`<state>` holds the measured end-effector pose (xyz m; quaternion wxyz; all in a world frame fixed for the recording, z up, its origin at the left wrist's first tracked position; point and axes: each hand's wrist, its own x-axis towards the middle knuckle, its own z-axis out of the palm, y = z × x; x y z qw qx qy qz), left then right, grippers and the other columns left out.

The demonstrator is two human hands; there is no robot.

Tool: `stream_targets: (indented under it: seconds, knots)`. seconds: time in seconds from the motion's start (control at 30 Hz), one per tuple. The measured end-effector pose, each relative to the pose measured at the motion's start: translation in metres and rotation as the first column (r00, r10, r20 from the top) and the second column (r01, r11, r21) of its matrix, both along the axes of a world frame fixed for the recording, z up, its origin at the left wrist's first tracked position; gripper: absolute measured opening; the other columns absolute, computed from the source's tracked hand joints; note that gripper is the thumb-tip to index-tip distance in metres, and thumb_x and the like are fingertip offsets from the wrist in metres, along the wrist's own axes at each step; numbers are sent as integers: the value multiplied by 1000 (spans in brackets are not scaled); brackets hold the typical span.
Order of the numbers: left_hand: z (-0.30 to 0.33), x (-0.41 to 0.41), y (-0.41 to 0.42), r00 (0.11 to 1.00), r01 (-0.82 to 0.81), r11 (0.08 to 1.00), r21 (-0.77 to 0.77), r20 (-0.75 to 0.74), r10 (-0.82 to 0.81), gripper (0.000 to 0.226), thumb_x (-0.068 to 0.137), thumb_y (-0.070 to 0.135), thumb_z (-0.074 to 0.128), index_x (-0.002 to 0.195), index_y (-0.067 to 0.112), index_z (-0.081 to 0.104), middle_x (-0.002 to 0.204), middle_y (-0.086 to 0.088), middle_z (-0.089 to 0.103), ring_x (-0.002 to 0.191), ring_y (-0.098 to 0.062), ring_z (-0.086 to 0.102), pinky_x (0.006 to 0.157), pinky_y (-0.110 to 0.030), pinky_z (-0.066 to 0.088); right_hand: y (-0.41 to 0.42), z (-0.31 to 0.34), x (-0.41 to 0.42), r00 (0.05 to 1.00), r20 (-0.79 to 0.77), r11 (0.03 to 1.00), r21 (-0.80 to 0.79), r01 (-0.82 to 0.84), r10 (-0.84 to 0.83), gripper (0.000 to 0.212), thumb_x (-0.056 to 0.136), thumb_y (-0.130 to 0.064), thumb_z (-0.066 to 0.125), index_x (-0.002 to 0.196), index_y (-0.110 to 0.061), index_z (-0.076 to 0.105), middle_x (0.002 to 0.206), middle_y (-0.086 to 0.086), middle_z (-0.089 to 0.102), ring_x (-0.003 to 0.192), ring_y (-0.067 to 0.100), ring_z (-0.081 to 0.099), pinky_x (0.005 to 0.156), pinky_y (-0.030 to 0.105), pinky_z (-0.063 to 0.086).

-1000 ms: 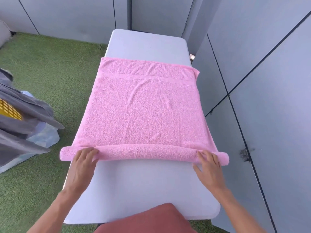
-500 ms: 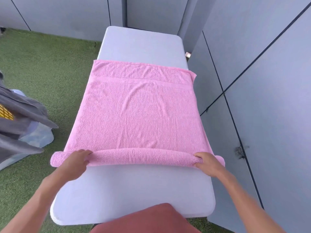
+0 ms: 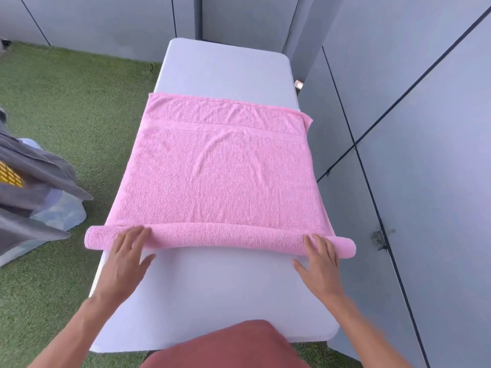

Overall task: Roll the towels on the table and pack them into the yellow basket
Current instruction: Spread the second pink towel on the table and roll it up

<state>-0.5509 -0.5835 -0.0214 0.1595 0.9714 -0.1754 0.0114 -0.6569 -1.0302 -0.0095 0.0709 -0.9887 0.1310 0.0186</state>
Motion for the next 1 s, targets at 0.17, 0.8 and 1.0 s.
stream_targets:
  seconds: [0.17, 0.8, 1.0]
  knots:
    - [5, 35, -6, 986, 21, 999, 35, -166, -15, 67, 64, 8, 86, 124, 0, 57, 114, -17, 61, 107, -42, 55, 95, -57, 42, -10, 7, 36, 996, -84, 987, 158, 43, -30, 53, 81, -14, 72, 131, -4, 55, 132, 9, 57, 127, 30, 43, 110, 36, 27]
    - [42, 50, -6, 993, -96, 993, -73, -81, 90, 16, 83, 19, 73, 99, 20, 70, 100, -6, 67, 91, -33, 60, 88, -46, 41, 5, 24, 33, 974, 139, 982, 77, 171, -180, 15, 89, -23, 61, 97, -34, 68, 106, -12, 61, 108, 19, 49, 87, 42, 30]
    - [-8, -5, -15, 998, -47, 996, 81, -29, 50, 72, 87, 45, 57, 144, 6, 36, 148, -14, 39, 142, -31, 30, 117, -50, 2, 16, -4, 10, 1000, 10, 999, -38, 7, -7, 71, 77, -35, 75, 138, -11, 46, 139, 2, 49, 132, 27, 37, 106, 44, 21]
